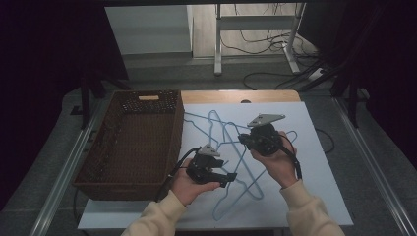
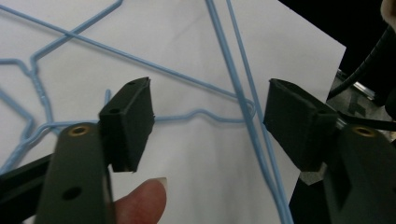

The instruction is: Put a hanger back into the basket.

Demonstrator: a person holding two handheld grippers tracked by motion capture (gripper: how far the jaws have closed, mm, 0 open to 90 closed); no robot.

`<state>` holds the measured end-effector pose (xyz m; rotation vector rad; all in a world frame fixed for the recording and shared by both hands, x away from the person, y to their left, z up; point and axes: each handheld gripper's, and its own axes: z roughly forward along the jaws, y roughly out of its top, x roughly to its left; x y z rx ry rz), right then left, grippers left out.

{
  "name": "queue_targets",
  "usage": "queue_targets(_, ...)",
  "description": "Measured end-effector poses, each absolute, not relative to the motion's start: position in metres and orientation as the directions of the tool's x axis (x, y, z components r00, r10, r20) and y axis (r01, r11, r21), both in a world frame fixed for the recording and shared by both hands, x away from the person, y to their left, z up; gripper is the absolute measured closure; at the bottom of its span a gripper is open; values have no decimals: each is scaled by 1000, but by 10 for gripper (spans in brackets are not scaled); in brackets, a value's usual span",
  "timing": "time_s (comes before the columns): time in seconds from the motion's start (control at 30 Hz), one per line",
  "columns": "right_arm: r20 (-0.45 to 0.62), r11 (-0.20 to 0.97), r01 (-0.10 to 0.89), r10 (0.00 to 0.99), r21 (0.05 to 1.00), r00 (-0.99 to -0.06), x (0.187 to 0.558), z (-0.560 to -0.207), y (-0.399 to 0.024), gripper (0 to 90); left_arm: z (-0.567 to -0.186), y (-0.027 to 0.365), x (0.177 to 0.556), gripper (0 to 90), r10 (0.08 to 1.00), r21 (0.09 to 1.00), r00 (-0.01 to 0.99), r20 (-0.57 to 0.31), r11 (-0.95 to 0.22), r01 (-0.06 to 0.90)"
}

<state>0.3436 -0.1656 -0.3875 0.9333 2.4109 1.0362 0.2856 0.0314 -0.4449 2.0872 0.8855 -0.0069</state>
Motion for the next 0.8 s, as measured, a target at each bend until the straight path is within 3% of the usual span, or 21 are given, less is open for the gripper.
queue_targets(0.2, -35, 486, 445, 704, 752, -710, 343, -389, -163, 863, -452, 25, 292, 532, 580, 680, 736, -348, -385, 624)
queue_targets(0.23, -35, 486, 445, 704, 752, -710, 343, -389, -163, 863, -453, 24, 293, 532, 575, 679, 737, -355, -383, 626)
queue_targets(0.27, -32, 483, 445, 704, 754, -710, 342, -389, -163, 863, -454, 24, 294, 610, 562, 671, 738, -373, -385, 633)
queue_targets(0.43, -28, 477, 443, 704, 759, -710, 341, -388, -164, 863, -454, 26, 296, 729, 538, 664, 741, -401, -387, 640)
queue_targets(0.47, -23, 473, 442, 703, 762, -711, 341, -387, -164, 862, -453, 27, 296, 802, 531, 664, 739, -414, -379, 644)
queue_targets(0.8, 32, 392, 403, 682, 827, -730, 340, -377, -177, 818, -441, 47, 301, 862, 513, 671, 698, -499, -281, 686)
